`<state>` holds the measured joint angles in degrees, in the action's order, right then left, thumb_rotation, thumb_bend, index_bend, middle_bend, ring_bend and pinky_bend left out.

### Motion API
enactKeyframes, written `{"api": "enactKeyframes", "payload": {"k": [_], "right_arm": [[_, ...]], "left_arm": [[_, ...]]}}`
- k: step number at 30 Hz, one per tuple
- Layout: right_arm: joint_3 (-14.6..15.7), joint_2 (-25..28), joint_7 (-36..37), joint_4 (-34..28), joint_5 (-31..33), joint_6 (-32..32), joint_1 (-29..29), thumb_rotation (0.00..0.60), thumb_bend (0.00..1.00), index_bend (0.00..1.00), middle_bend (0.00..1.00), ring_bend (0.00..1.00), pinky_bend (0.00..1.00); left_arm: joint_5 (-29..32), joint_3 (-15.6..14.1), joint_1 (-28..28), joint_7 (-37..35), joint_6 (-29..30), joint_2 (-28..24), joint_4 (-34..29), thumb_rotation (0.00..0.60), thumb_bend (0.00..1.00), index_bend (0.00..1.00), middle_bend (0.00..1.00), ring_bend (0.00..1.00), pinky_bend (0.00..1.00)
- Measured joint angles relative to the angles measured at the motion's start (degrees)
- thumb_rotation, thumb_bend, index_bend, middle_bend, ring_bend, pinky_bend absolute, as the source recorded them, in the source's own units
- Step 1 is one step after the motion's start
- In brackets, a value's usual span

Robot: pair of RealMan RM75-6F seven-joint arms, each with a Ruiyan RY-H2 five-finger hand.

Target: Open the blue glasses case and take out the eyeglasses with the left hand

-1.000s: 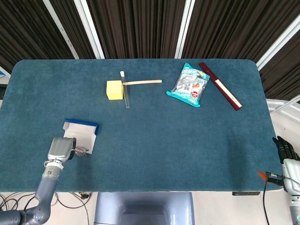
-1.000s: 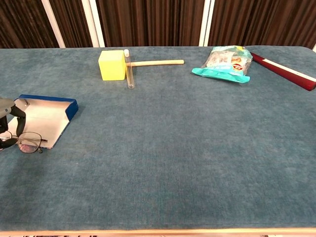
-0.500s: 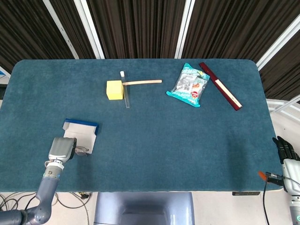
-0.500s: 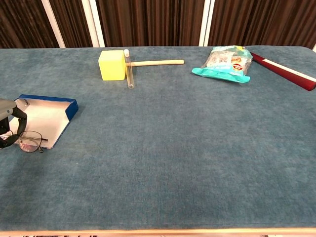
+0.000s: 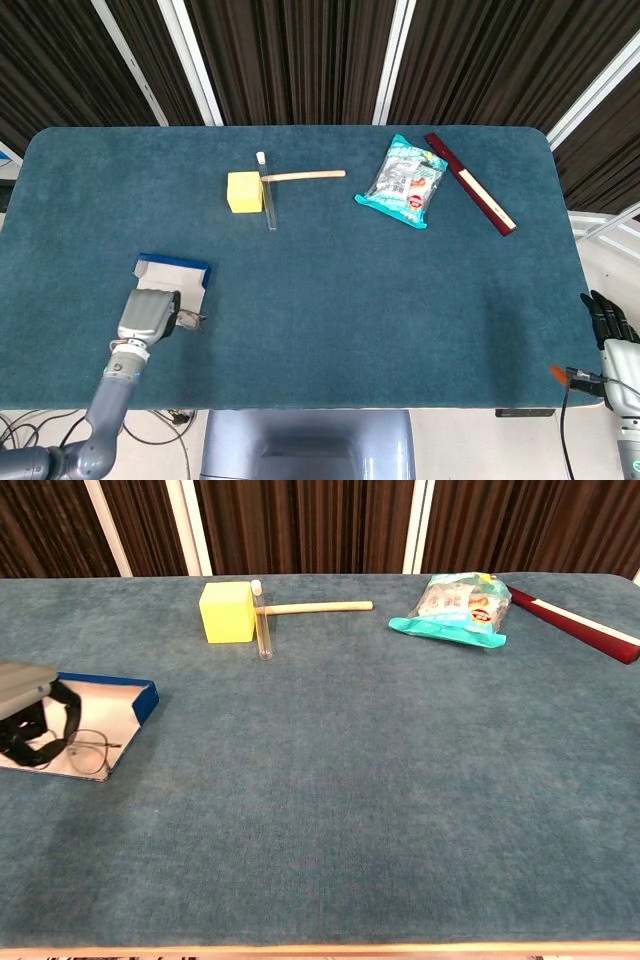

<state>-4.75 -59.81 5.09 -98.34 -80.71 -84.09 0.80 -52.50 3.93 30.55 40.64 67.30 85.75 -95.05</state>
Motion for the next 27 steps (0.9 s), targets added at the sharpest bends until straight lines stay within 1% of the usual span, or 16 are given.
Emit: {"api": "enactKeyframes", "payload": {"k": [3, 9, 17, 20, 22, 25, 27], "right_arm": [[-0.04, 0.04, 0.10, 0.02, 0.13, 0.03, 0.00, 0.600, 0.16, 0.00, 0.00, 0.00, 0.19], [-0.08, 0.10, 0.34, 0.09, 0.23, 0.18, 0.04, 0.600, 0.16, 0.00, 0.00, 0.00, 0.19], [-0.05, 0.19, 0.61, 0.17, 0.24, 0.38, 0.09, 0.600, 0.16, 0.00, 0.00, 0.00, 0.19], [-0.06, 0.21, 0.60, 0.19, 0.33, 0.45, 0.11, 0.600, 0.16, 0.00, 0.00, 0.00, 0.19], [-0.07, 0.23, 0.61, 0.19, 0.44, 0.53, 0.12, 0.600, 0.16, 0.00, 0.00, 0.00, 0.19], [-0.07, 0.28, 0.56, 0.16, 0.51, 0.63, 0.15, 0.600, 0.16, 0.00, 0.00, 0.00, 0.19], [-0.06, 0.29, 0.56, 0.17, 0.50, 0.63, 0.15, 0.600, 0.17, 0.00, 0.00, 0.00, 0.19]], "left_arm": [[0.48, 0.90, 1.38, 1.67, -0.29, 1.60, -0.72, 0.600, 0.47, 0.59, 1.00, 0.98, 1.00], [2.25, 3.17, 4.88, 6.06, -0.46, 6.59, -1.22, 0.600, 0.47, 0.59, 1.00, 0.98, 1.00], [5.18, 6.10, 9.12, 10.24, 0.00, 13.54, 0.91, 0.600, 0.46, 0.56, 1.00, 0.98, 1.00], [7.15, 7.43, 10.53, 11.46, 0.58, 16.33, 2.95, 0.600, 0.40, 0.51, 1.00, 0.98, 1.00], [8.32, 8.14, 11.38, 12.05, 0.99, 17.74, 4.18, 0.600, 0.35, 0.44, 1.00, 0.98, 1.00], [8.74, 8.28, 11.89, 12.34, 1.53, 18.37, 4.84, 0.600, 0.30, 0.38, 1.00, 0.98, 1.00], [8.59, 8.09, 11.85, 12.11, 1.75, 18.17, 4.73, 0.600, 0.29, 0.35, 1.00, 0.97, 1.00]]}}
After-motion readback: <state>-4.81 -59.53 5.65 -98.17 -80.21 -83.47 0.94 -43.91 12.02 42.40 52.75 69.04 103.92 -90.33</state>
